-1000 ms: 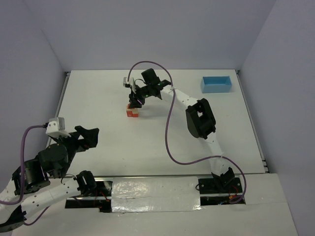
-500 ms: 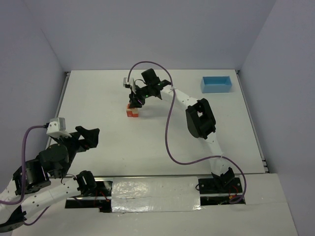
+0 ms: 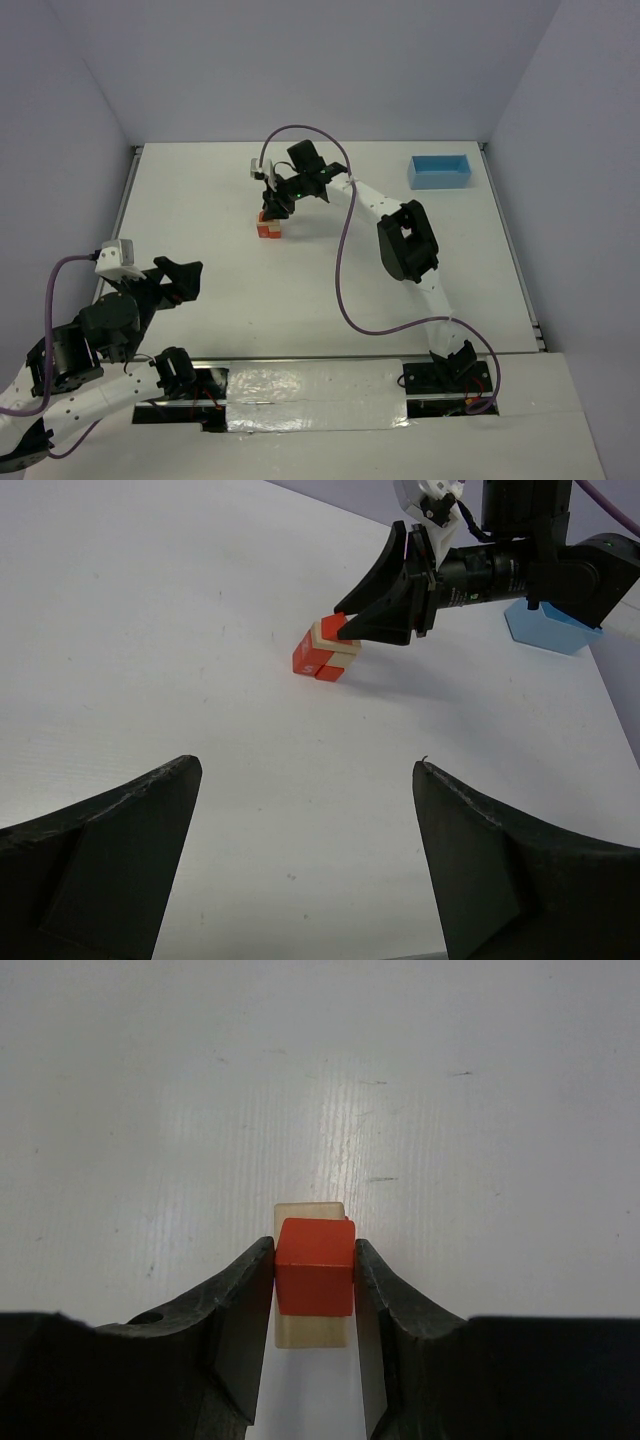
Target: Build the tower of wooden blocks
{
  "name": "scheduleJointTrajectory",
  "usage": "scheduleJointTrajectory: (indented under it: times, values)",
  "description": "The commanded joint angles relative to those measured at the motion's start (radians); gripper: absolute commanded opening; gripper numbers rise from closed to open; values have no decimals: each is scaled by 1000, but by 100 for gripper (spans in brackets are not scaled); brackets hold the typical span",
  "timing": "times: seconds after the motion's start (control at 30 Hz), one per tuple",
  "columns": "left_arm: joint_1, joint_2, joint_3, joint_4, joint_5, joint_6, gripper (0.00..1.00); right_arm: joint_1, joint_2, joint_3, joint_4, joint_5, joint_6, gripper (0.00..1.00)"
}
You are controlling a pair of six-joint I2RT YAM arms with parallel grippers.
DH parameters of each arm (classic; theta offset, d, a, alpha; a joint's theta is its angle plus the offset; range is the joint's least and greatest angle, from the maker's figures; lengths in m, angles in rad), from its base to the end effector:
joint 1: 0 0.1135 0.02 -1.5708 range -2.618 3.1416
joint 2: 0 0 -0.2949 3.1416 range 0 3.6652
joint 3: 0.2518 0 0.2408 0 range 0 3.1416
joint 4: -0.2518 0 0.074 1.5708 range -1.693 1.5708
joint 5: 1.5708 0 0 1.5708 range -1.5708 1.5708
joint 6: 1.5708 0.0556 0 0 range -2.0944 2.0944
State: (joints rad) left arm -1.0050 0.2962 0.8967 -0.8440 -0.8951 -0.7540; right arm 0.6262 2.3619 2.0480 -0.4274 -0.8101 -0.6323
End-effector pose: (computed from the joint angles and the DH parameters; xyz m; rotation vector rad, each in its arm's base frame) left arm 0.0377 0.0216 0.3546 -0.4043 1.6991 -0.4847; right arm 0.4244 0.3567 0.2300 -1.5984 1.5040 0.9218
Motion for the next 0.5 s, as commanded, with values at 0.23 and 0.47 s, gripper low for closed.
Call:
scheduleJointTrajectory:
  times: [0.23, 0.47]
  values:
    - [-4, -11, 1, 43, -1, 33, 100, 9, -39, -14, 1, -20, -20, 35]
    - [-4, -11, -1, 43, 1, 31, 99, 6, -47, -25, 4, -18, -21, 34]
